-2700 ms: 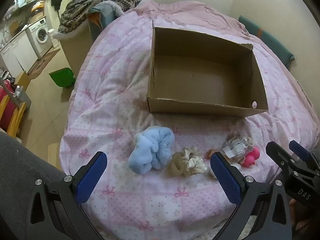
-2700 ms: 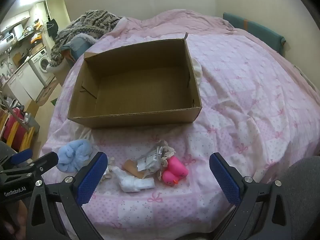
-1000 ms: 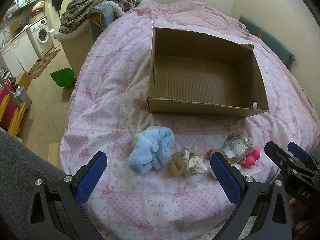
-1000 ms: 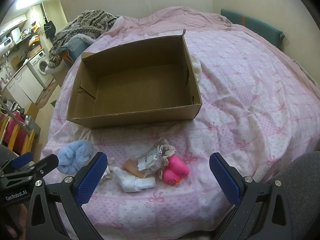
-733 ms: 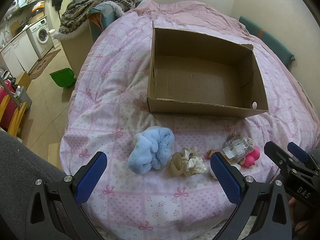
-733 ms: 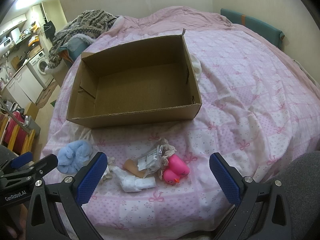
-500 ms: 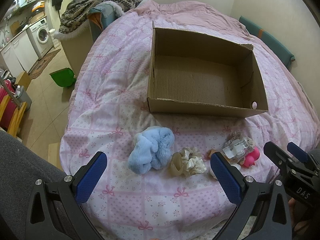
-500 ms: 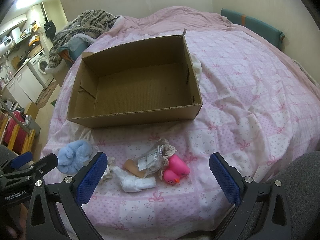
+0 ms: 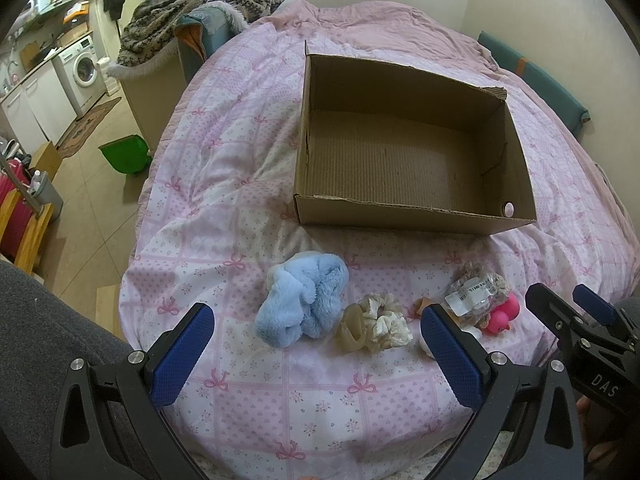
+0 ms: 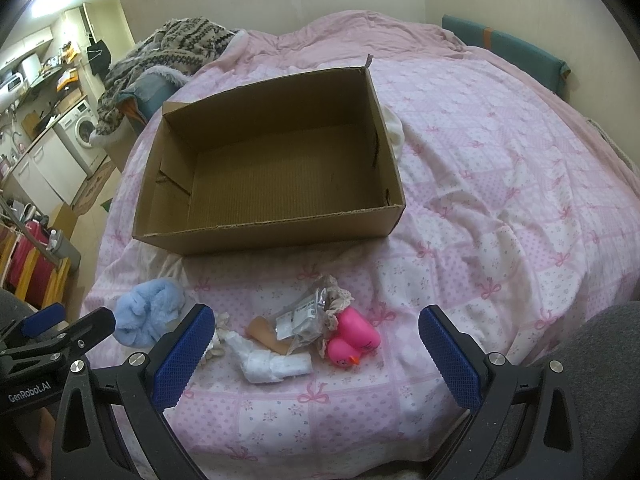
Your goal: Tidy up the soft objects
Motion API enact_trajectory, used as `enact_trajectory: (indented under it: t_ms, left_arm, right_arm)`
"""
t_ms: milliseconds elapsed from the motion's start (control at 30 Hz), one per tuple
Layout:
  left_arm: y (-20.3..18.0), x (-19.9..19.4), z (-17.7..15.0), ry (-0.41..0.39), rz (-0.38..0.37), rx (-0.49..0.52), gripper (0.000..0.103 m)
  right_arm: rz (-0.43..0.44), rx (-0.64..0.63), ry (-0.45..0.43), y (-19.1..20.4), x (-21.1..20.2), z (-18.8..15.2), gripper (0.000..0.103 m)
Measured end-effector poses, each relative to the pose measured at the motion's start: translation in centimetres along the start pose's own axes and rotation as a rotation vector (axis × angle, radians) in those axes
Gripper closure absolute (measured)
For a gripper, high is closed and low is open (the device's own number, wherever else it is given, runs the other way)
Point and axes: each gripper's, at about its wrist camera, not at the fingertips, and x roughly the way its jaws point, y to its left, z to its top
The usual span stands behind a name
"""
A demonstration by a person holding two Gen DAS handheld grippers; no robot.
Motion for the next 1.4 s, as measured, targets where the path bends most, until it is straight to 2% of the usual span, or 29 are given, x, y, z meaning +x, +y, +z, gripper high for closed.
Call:
enact_trajectory:
  t_ms: [1200, 1400]
  left_arm:
    - [0.0, -0.3, 0.2, -0.003, -0.003, 0.000, 0.000]
    - [0.0, -0.6, 0.9, 0.009, 0.000, 0.006, 0.000]
  right_arm:
    - [-0.009, -0.011, -0.006, 0.4, 0.0, 0.0, 0.000]
    - [0.027, 0.000, 0.002, -0.2, -0.9, 1.0, 0.000]
